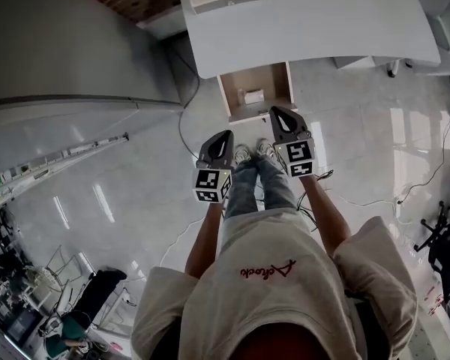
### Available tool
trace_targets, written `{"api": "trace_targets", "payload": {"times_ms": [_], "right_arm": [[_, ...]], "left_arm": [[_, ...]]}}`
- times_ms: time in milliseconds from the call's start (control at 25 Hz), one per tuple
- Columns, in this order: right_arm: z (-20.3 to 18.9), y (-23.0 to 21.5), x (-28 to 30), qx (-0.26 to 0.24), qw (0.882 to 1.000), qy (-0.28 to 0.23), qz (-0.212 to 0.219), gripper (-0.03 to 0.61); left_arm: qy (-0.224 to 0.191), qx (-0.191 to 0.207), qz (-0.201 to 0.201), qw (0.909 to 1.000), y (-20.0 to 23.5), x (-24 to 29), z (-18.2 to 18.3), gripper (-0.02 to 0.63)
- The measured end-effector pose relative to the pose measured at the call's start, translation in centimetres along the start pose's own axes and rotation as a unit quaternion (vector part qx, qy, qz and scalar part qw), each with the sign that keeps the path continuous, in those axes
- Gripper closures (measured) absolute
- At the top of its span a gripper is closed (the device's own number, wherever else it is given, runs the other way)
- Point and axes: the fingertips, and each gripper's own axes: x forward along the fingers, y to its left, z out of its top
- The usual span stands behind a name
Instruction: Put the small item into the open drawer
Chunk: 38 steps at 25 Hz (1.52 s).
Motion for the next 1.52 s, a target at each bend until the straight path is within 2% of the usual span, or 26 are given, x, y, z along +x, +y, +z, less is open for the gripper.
{"api": "trace_targets", "payload": {"times_ms": [400, 760, 1280, 1520], "right_arm": [[9.0, 0.9, -3.4, -0.028, 0.996, -0.089, -0.007, 0.566], [14.6, 0.8, -5.7, -0.049, 0.988, -0.145, -0.019, 0.565], [20.4, 0.5, -6.3, -0.068, 0.978, -0.195, -0.024, 0.566], [21.2, -0.5, -6.2, -0.067, 0.977, -0.199, -0.04, 0.566]], "left_arm": [[-0.066, 0.03, 0.0, 0.9973, -0.3, -0.3, 8.5, 0.604], [-0.112, 0.056, -0.004, 0.9922, -0.2, -1.1, 13.9, 0.604], [-0.173, 0.074, 0.006, 0.9822, 1.5, -1.6, 20.4, 0.604], [-0.183, 0.08, 0.011, 0.9797, 2.0, -1.6, 21.6, 0.604]]}}
